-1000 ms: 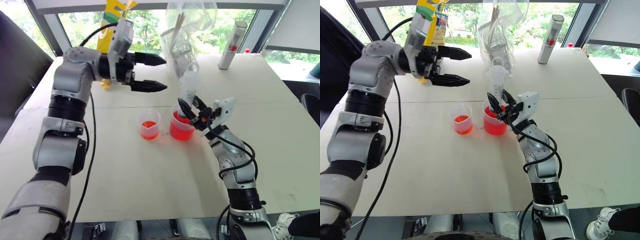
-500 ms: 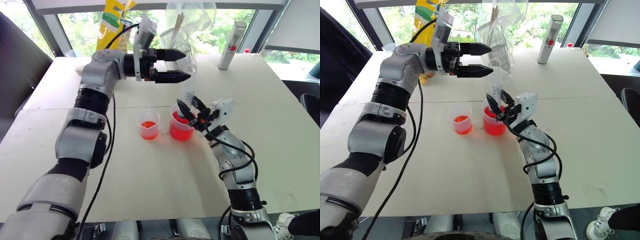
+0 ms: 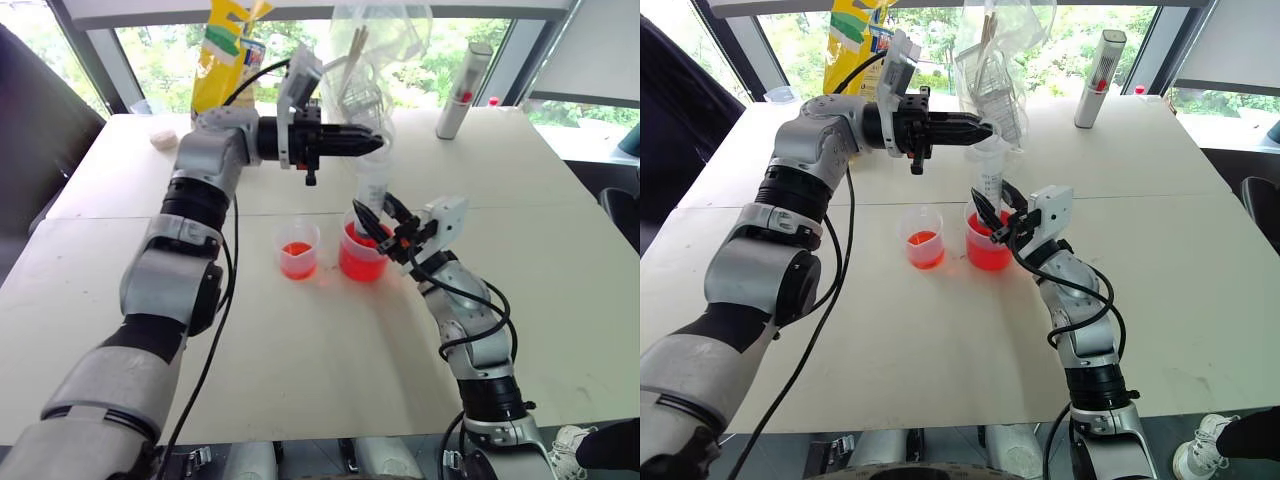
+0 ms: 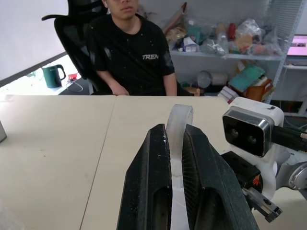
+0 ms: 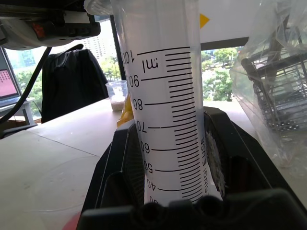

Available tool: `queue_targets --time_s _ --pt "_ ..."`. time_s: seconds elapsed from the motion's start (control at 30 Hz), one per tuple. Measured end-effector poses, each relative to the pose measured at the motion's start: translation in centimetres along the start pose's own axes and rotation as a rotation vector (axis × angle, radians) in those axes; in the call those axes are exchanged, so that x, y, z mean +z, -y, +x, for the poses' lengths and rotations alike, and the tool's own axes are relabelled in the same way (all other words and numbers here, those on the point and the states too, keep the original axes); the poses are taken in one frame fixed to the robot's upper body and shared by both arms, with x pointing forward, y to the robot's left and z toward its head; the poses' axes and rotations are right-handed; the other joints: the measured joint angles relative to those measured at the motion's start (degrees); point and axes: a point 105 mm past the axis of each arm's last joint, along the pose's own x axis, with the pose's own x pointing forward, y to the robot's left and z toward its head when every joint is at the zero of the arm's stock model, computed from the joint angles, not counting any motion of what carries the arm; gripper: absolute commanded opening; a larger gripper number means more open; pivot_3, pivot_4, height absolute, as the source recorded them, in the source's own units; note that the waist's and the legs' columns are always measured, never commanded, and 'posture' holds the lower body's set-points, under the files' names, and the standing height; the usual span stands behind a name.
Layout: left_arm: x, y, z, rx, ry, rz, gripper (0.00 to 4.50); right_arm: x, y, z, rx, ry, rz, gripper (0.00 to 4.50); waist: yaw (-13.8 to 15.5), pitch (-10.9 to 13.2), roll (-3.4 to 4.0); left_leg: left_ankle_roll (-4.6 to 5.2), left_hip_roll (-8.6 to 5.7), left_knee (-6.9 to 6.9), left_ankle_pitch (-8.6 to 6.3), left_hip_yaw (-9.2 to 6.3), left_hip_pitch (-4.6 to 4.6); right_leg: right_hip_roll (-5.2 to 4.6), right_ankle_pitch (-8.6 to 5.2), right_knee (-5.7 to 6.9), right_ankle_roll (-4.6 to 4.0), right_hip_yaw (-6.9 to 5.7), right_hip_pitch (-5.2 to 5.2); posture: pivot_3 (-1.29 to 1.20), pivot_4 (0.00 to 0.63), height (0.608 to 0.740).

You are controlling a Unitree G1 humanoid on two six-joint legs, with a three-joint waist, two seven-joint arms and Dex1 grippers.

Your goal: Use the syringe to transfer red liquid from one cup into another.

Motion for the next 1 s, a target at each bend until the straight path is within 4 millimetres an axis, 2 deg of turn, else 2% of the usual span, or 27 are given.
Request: queue_targets --time_s 1.0 --pt "0.5 -1.4 -0.1 0.05 0.012 -0.011 0.12 -0.3 0.2 0.0 0.024 -0.064 0.048 1.39 0.0 0.0 0.0 0.0 -0.03 -0.01 0.0 0.02 -0.03 0.0 0.0 -0.03 0.0 -0.06 0.0 0.0 0.15 0.739"
